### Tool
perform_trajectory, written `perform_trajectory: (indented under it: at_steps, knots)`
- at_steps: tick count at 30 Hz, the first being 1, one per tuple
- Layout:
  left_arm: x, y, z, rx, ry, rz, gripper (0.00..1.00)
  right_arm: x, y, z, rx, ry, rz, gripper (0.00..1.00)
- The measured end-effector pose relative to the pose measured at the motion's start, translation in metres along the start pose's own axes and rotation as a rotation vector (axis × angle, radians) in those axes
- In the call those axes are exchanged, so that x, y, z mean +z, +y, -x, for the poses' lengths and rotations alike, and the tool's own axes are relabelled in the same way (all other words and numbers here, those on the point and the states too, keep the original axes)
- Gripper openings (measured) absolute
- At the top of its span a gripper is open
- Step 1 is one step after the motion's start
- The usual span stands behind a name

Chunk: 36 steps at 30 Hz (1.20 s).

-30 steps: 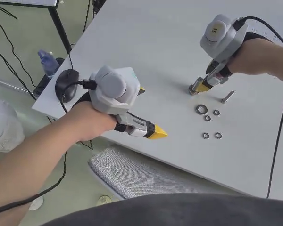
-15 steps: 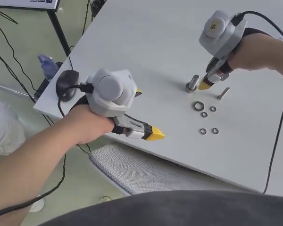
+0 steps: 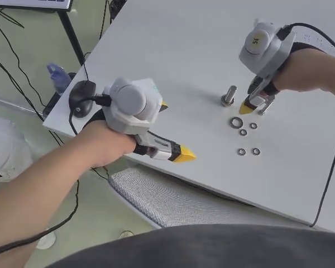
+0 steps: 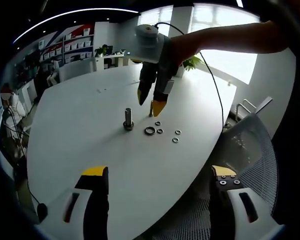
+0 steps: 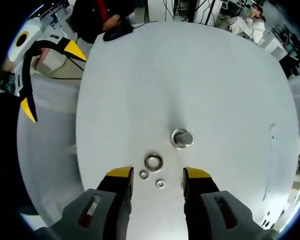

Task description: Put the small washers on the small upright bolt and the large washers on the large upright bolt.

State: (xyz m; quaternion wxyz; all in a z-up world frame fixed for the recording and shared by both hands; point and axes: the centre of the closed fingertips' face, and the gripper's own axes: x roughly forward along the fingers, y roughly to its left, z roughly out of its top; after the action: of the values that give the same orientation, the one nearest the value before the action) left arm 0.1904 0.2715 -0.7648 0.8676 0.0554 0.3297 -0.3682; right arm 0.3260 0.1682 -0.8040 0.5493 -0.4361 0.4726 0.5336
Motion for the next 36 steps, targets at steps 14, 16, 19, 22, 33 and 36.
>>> perform_trajectory:
  at_steps: [14, 16, 19, 22, 33, 36]
  knots:
    - [0.006, 0.006, -0.008, 0.008, -0.014, 0.0, 0.87, -0.012, 0.006, -0.006, 0.012, 0.002, -0.02, 0.42]
    - [0.007, 0.008, -0.008, 0.01, -0.015, 0.001, 0.87, -0.012, 0.008, -0.009, 0.014, -0.001, -0.024, 0.42]
    - [0.008, 0.01, -0.009, 0.013, -0.024, 0.0, 0.88, -0.012, 0.008, -0.011, 0.01, 0.001, -0.017, 0.42]
    - [0.012, 0.012, -0.01, 0.016, -0.041, 0.002, 0.9, -0.01, 0.008, -0.013, 0.01, -0.007, -0.022, 0.42]
    - [0.013, 0.02, -0.014, 0.007, -0.059, -0.005, 0.96, -0.006, 0.007, -0.028, 0.005, -0.024, -0.038, 0.42]
    - [0.007, 0.024, -0.016, 0.01, -0.044, -0.006, 0.97, -0.006, 0.007, -0.033, 0.001, -0.024, -0.042, 0.42]
